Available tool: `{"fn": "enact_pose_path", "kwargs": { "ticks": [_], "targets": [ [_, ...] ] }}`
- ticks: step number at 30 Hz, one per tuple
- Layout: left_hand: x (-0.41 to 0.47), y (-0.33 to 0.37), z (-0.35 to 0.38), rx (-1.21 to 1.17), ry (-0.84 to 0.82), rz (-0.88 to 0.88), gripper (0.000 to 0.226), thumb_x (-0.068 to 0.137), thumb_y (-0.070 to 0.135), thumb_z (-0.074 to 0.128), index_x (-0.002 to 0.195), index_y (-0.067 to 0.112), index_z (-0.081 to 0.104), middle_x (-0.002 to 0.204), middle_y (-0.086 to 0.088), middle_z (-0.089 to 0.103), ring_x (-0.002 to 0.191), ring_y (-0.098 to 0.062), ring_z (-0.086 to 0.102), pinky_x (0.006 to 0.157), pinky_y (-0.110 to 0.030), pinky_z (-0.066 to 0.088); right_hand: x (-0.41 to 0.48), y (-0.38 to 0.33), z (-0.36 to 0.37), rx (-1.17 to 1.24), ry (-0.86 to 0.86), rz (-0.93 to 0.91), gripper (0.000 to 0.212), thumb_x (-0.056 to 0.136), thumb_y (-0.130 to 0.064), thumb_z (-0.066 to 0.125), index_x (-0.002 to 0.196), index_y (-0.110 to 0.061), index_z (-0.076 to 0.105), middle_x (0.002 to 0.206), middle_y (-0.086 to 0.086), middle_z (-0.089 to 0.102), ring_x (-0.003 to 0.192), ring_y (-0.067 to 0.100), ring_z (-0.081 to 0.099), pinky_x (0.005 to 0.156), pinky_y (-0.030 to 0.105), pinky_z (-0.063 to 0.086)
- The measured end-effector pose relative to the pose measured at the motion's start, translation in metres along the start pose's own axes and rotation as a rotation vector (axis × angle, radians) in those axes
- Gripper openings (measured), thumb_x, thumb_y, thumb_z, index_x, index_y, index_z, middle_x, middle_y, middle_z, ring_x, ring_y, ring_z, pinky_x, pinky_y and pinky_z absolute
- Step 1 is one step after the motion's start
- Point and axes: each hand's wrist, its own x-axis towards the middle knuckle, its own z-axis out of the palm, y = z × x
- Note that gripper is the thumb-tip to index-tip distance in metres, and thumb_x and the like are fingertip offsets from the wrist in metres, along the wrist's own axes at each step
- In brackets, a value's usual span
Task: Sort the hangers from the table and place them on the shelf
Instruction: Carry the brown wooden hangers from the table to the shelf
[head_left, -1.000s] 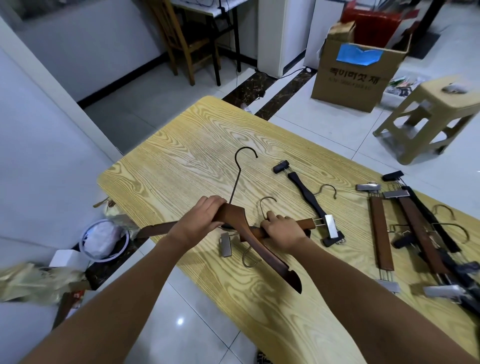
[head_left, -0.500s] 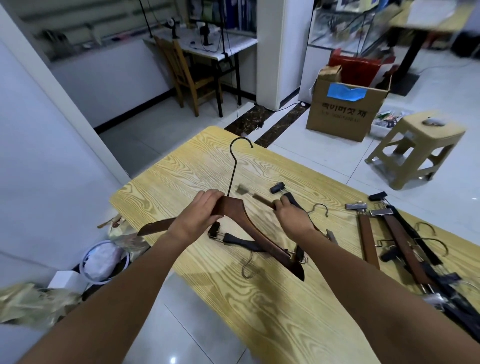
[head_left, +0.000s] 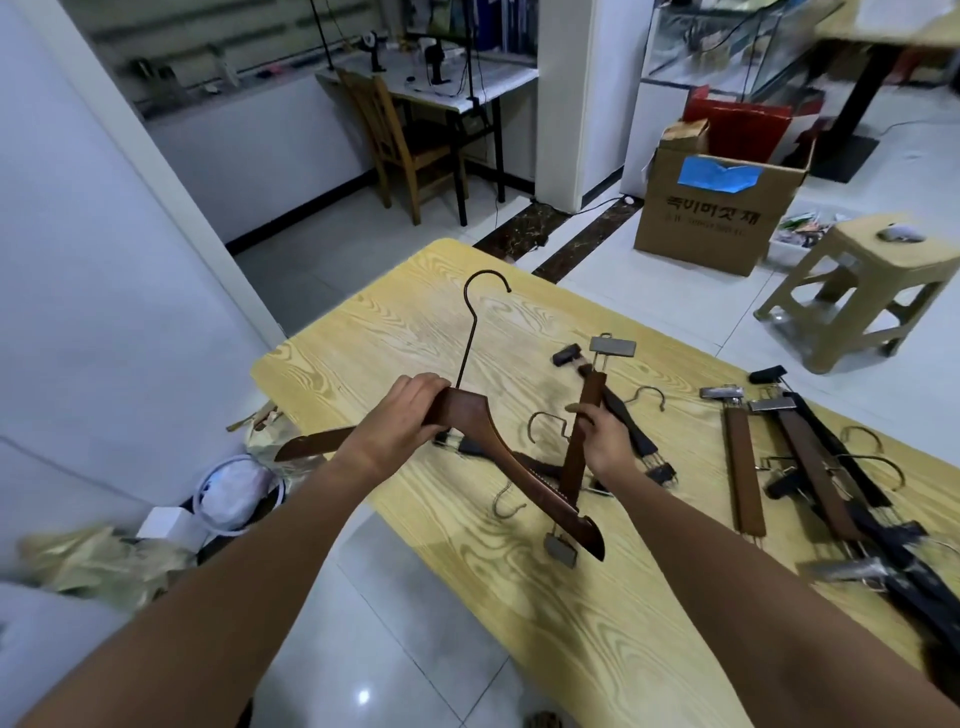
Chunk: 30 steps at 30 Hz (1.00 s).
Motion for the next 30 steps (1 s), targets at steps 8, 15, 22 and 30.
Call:
{"fn": "enact_pose_path", "kwargs": {
  "ticks": [8, 15, 22, 30],
  "targets": [
    [-0.041, 0.034, 0.029, -0.023, -0.016, -0.043, 0.052, 0.086, 0.013, 0.064, 0.132, 0.001, 0.043, 0.131, -0.015, 0.048, 0.110, -0.013, 0.030, 0.099, -0.022, 0.023, -0.032, 0.056, -0.008, 0.046, -0.087, 0.134, 0.053, 0.092, 0.019, 0.029, 0.135, -0.005, 0.049, 0.136, 0.019, 0.047, 0.122, 0.035, 0.049, 0.095, 0.022, 0.038],
    [-0.067, 0.075, 0.046, 0.000, 0.021, -0.060, 0.053, 0.082, 0.010, 0.068, 0.130, 0.000, 0.046, 0.126, -0.017, 0.052, 0.111, -0.014, 0.032, 0.099, -0.024, 0.023, -0.061, 0.082, -0.029, 0.070, -0.074, 0.134, 0.046, 0.092, 0.003, 0.044, 0.134, -0.012, 0.052, 0.106, 0.017, 0.064, 0.073, 0.024, 0.058, 0.049, 0.010, 0.037],
    [-0.087, 0.104, 0.030, 0.051, 0.054, -0.085, 0.051, 0.085, 0.012, 0.065, 0.130, -0.001, 0.045, 0.128, -0.018, 0.051, 0.109, -0.014, 0.031, 0.100, -0.026, 0.022, -0.069, 0.040, -0.042, 0.347, 0.159, 0.146, 0.015, 0.089, -0.004, 0.062, 0.101, -0.006, 0.071, 0.108, 0.010, 0.067, 0.094, 0.015, 0.058, 0.077, 0.014, 0.039],
    [-0.140, 0.115, -0.022, 0.157, 0.155, -0.219, 0.050, 0.087, 0.018, 0.063, 0.131, 0.002, 0.045, 0.130, -0.015, 0.050, 0.109, -0.015, 0.035, 0.098, -0.023, 0.023, -0.095, -0.028, -0.032, 0.042, 0.006, -0.203, 0.024, 0.088, 0.001, 0.057, 0.093, -0.011, 0.037, 0.085, 0.007, 0.055, 0.076, 0.026, 0.054, 0.063, 0.034, 0.041]
  ]
}}
